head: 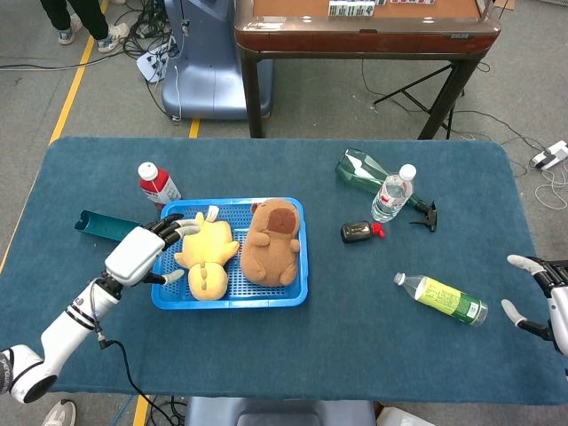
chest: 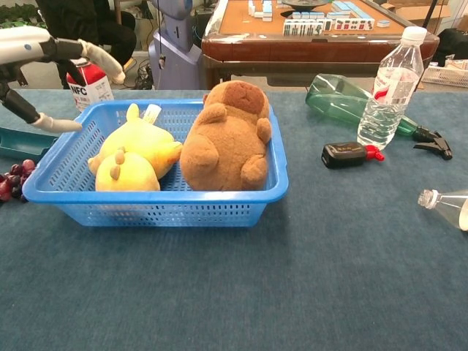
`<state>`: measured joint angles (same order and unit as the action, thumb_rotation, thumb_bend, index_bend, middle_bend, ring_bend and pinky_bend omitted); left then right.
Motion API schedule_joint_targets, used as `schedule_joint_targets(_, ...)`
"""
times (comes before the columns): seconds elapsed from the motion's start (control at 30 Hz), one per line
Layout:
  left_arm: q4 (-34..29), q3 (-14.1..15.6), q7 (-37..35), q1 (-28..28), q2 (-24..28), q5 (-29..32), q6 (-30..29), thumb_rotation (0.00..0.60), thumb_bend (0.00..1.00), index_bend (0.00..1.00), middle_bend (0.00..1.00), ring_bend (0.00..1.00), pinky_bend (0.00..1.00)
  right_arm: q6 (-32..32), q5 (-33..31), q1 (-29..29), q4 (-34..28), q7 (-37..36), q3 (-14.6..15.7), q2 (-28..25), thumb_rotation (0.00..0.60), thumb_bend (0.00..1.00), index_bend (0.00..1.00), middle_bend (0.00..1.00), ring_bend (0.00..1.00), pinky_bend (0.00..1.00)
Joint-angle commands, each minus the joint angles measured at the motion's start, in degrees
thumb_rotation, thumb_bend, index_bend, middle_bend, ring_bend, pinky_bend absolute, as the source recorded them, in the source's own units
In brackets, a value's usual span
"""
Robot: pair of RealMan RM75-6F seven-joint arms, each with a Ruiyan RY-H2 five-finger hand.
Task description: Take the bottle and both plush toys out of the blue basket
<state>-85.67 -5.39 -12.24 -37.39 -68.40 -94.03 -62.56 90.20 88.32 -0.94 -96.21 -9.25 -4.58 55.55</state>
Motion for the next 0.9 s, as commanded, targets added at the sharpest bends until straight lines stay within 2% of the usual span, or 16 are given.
schedule_joint_targets(0.03,1.07,1.46,-0.27,-1.4,0.41,-1.58,1.57,0.6,0.26,0.24,0.18,0.1,0.23,-0.01,-0.01,0.04,-0.02,0.02,0.06,0.0,0.6,0.21,0.27,0.29,0.27,0.39)
schedule_joint_targets(0.27,4.59,2.76,-0.75,-4.5,-1.44,-4.97,3.09,0.6,0.26,0.26,0.18,0.1,0.23,-0.1,0.13,-0.1,-0.04,0.07,0.07,0.2,0.6,0.21,0.27,0.29,0.27,0.39)
schedule_joint_targets(0.57,10.26,4.2,4.66,-7.97,-4.88,-6.35,6.96,0.6,0.26,0.26,0.18,0.1,0.23,-0.22,-0.31,0.04,-0.01,0.12,0.15,0.24,0.6,0.21,0.27,0.29,0.27,0.39)
schedule_joint_targets(0.9,11.01,6.06,3.54,-9.83,-6.12,-6.21,8.88,0.6,0.26,0.23,0.16,0.1,0.21,-0.42,-0.61,-0.03,-0.34,0.58,0.06,0.28,0.6,0.21,0.27,0.29,0.27,0.39)
